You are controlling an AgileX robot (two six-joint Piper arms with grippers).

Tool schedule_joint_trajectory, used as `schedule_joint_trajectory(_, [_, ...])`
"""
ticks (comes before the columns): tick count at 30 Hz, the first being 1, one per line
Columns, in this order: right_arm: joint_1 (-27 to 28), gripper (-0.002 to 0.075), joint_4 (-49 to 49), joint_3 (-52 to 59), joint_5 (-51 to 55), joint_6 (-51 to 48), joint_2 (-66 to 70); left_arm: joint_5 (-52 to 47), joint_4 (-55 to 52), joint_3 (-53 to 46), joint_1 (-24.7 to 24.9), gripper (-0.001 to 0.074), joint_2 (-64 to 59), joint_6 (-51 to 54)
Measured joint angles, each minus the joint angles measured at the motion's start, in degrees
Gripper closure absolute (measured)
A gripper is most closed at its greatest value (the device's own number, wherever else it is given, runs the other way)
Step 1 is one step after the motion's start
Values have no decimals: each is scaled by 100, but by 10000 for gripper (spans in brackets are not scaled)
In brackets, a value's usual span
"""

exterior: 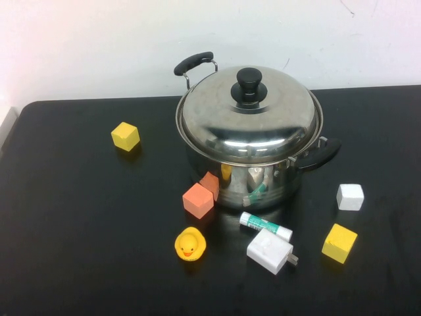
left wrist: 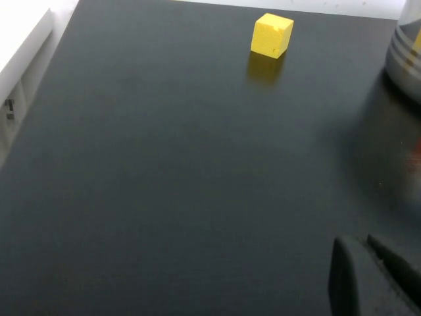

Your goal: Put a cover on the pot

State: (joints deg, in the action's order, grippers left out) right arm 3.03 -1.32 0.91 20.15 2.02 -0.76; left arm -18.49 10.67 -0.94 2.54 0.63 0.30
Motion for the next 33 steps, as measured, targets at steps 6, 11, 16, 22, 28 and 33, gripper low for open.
schedule_joint_trajectory(6, [0, 728, 0, 0, 0, 0, 0, 0, 12, 0, 0, 736, 9, -30])
schedule_joint_trajectory(11, [0, 728, 0, 0, 0, 0, 0, 0, 12, 0, 62, 736, 9, -30])
schedule_joint_trajectory(16, [0, 728, 0, 0, 0, 0, 0, 0, 12, 0, 88, 736, 9, -30])
schedule_joint_trajectory(22, [0, 728, 0, 0, 0, 0, 0, 0, 15, 0, 88, 736, 9, -30])
schedule_joint_trajectory(28, [0, 728, 0, 0, 0, 0, 0, 0, 15, 0, 88, 736, 9, -30])
schedule_joint_trajectory(33, [0, 728, 0, 0, 0, 0, 0, 0, 24, 0, 88, 736, 9, -30])
